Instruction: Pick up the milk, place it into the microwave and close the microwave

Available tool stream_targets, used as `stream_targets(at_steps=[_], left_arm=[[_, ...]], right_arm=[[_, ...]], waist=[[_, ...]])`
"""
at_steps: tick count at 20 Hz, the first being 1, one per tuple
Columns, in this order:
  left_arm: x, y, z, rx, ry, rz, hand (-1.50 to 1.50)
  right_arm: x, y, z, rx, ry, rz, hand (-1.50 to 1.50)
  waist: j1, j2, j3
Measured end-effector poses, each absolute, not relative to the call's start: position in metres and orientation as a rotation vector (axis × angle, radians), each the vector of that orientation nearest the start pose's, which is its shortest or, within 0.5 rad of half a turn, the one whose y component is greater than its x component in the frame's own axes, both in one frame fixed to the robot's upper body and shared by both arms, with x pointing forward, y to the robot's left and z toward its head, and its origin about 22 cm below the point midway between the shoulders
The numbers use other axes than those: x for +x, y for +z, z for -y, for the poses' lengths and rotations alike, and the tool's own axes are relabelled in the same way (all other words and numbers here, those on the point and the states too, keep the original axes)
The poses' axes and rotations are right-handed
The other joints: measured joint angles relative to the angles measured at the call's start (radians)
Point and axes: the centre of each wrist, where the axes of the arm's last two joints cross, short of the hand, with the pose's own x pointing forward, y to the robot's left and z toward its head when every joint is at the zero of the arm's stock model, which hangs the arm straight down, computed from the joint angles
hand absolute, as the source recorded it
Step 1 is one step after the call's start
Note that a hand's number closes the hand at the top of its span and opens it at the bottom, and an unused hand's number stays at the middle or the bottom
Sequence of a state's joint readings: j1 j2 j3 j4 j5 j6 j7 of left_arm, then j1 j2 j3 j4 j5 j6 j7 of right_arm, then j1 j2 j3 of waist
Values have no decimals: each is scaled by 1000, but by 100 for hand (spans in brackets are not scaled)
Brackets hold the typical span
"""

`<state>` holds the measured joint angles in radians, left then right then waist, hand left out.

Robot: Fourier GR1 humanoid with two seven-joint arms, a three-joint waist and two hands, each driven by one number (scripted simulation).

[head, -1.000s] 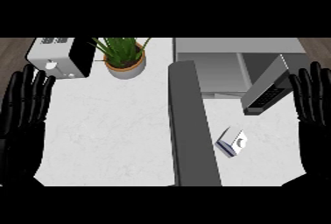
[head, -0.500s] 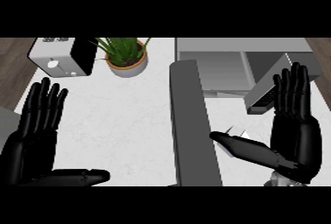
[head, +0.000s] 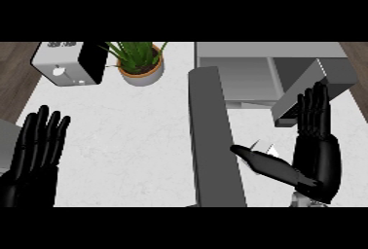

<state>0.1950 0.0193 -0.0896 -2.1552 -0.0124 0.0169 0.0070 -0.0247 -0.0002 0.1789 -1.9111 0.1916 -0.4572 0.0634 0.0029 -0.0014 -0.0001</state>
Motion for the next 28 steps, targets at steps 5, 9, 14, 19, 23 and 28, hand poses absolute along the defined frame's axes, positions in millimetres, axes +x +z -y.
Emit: stream_targets(at_steps=[5,9,14,19,23,28], left_arm=[[162,102,-228,15,-10,1968,-150],[150,98,-223,9,-13,1969,-150],[147,102,-214,3,-18,1965,-150],[138,106,-212,3,-10,1964,-150],[136,108,-216,-3,-9,1963,-150],[130,107,-209,1,-5,1965,-150]], right_arm=[[227,55,190,-311,-204,1858,-150],[222,24,198,-348,-203,1818,-150],[204,-11,207,-372,-206,1777,-150],[191,-49,219,-398,-223,1741,-150],[193,-75,228,-406,-234,1723,-150],[192,-105,230,-388,-253,1720,-150]], waist=[[1,-1,0],[2,0,0],[-1,0,0],[0,0,0],[0,1,0],[2,1,1]])
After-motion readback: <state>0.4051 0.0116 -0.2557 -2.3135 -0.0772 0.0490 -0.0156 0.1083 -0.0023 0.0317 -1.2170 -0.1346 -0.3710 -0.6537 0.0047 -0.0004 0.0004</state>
